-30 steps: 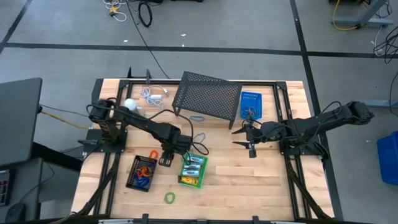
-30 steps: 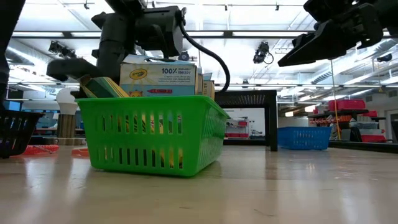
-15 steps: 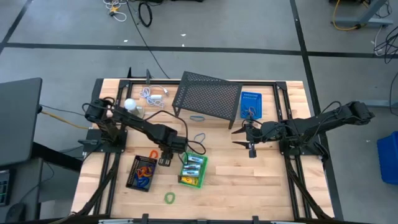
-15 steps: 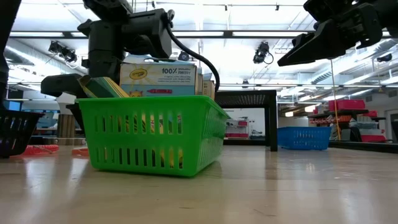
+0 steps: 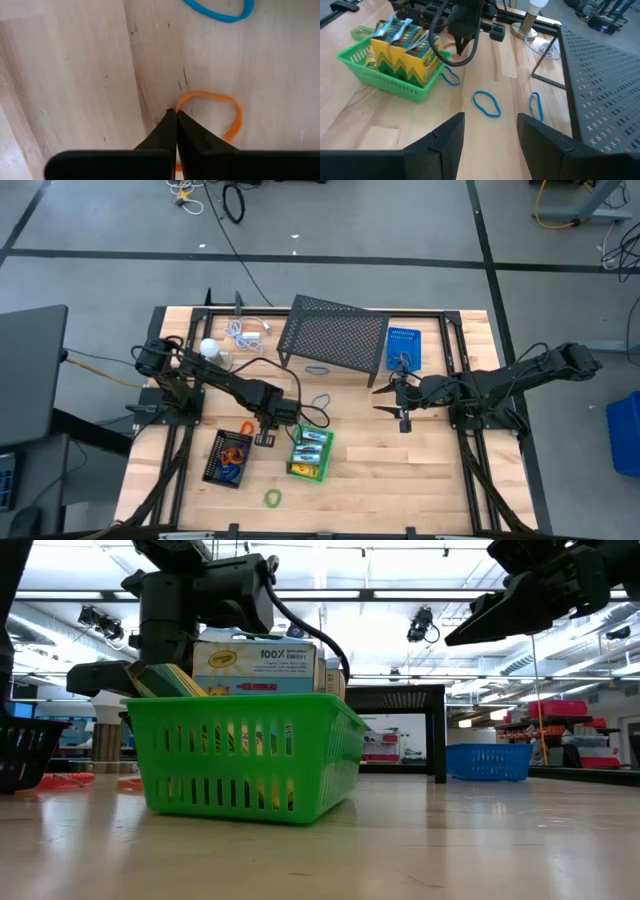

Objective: Pick & Place Office Desk Supplies
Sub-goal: Put the orange rubberband into the blue bin

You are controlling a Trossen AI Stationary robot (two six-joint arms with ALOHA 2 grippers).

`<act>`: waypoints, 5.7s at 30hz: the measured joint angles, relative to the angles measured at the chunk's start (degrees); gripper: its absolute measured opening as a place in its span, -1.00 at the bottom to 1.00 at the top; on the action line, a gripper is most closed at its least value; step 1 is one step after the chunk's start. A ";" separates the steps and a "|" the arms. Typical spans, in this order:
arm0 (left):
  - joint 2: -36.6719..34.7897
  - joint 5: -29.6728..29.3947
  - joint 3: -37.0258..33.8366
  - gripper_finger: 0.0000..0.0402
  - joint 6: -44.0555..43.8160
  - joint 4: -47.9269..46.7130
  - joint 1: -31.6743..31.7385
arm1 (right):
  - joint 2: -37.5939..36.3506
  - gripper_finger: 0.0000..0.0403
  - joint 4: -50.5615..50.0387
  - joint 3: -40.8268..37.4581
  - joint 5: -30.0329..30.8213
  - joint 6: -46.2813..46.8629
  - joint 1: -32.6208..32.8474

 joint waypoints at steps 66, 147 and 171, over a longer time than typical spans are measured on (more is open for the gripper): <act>-8.87 2.78 -0.02 -0.99 23.35 76.78 16.68 | 11.03 -0.05 34.06 -0.07 -8.99 6.50 -14.58; -22.78 3.84 5.20 -0.26 26.52 35.02 16.68 | 2.32 -1.00 17.28 0.00 13.66 3.23 -15.19; -22.78 -5.40 4.87 -0.26 26.27 31.92 16.72 | -3.74 -1.00 -8.16 0.00 23.66 15.34 -34.68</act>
